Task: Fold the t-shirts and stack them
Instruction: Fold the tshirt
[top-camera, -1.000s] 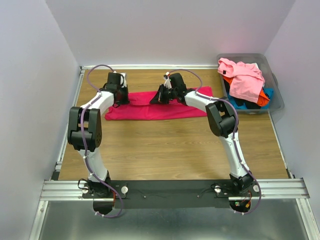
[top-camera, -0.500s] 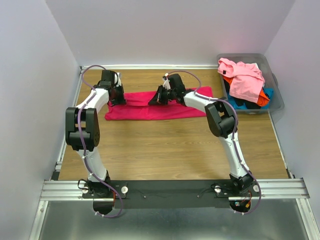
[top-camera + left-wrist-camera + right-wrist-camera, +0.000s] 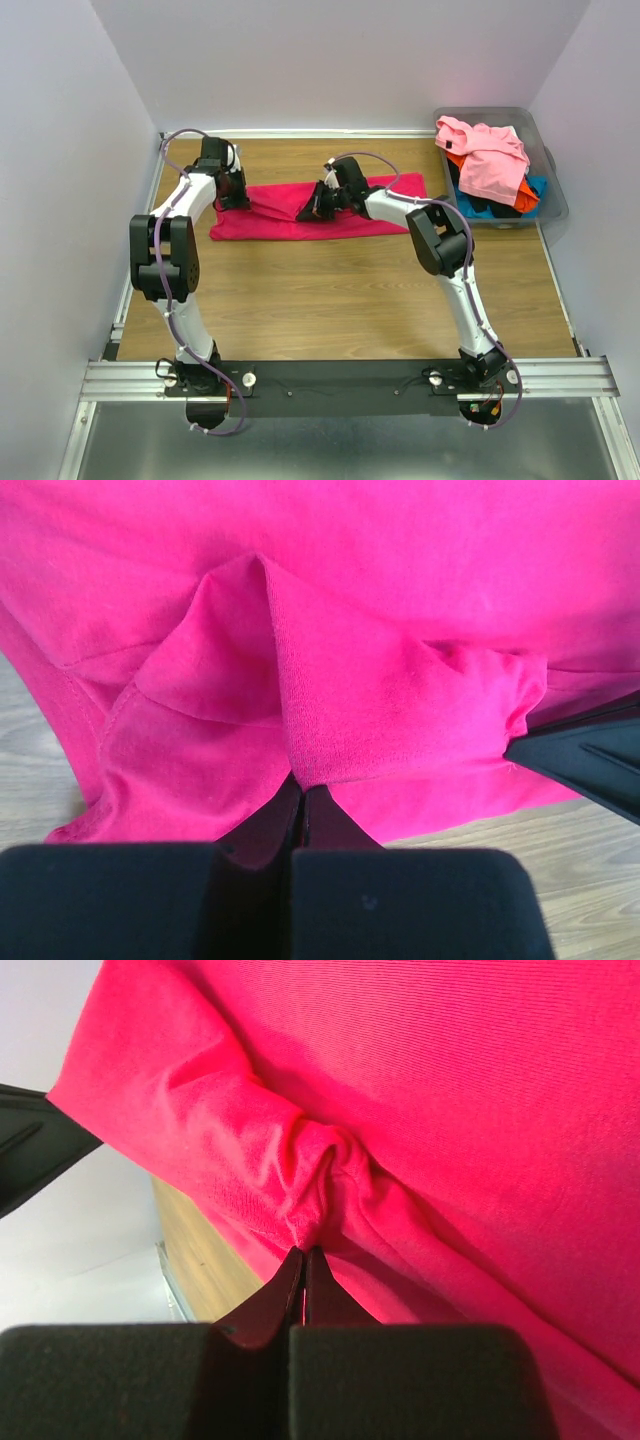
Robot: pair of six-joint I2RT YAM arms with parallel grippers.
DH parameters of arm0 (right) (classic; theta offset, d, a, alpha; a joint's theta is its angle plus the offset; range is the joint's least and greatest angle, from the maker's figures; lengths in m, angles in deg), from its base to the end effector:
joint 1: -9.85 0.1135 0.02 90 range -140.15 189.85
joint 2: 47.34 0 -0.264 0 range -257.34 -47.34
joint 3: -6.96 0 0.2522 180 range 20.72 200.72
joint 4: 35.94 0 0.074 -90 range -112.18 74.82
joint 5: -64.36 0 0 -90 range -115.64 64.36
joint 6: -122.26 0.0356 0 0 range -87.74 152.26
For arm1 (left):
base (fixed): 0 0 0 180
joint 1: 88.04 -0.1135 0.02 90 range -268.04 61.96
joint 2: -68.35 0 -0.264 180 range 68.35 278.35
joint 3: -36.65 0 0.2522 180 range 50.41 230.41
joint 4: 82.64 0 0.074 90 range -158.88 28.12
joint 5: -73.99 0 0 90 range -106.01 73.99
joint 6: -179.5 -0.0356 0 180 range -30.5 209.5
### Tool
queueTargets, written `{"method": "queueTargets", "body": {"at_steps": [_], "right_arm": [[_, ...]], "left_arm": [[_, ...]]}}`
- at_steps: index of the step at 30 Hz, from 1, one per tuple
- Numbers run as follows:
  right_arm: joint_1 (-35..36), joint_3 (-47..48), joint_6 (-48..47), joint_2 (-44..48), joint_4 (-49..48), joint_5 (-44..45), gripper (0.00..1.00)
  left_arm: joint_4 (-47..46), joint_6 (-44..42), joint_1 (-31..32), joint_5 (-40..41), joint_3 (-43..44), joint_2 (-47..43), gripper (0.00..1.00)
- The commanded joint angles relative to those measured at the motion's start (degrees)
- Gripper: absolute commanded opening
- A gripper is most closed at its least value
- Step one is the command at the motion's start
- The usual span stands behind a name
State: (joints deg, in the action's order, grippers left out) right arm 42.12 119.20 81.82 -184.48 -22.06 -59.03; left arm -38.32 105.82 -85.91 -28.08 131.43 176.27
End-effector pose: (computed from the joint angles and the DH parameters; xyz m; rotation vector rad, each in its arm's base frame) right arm 0.4319 0.2959 0.1219 0.0204 2.5165 1.3466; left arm 0.4048 -0.0225 0.2156 -0.2404 2.5774 -0.3911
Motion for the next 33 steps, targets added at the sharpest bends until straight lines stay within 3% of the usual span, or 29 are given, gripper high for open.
{"method": "queueTargets", "body": {"at_steps": [1,6,13,17,21,28,33], "right_arm": [[0.33,-0.83,0.36,3.37,1.2,-0.54,0.03],[0.78,-1.18,0.27,2.93,1.2,-0.54,0.03],[1.13,-2.32,-0.87,2.32,1.37,-0.19,0.04],[1.04,-2.33,-2.62,3.28,1.81,0.34,0.14],[1.04,-0.92,-6.14,5.74,3.3,2.01,0.26],[0.95,1.01,-11.94,9.7,6.9,5.96,0.36],[0.95,4.79,-14.05,8.92,7.7,4.83,0.36]], "left_arm": [[1.69,-0.67,-0.55,2.5,0.99,0.1,0.0],[0.55,-0.67,-0.55,0.74,-2.61,1.06,0.0],[-0.77,0.91,-0.64,4.25,-5.6,1.51,0.03],[-1.12,2.13,-0.64,6.45,-5.78,-0.33,0.48],[-1.65,3.28,-0.72,8.38,-5.25,-3.84,0.65],[-2.18,5.74,-0.72,8.74,-3.06,-7.89,0.65],[-4.9,6.89,-0.38,5.14,-2.53,-7.2,0.53]]}}
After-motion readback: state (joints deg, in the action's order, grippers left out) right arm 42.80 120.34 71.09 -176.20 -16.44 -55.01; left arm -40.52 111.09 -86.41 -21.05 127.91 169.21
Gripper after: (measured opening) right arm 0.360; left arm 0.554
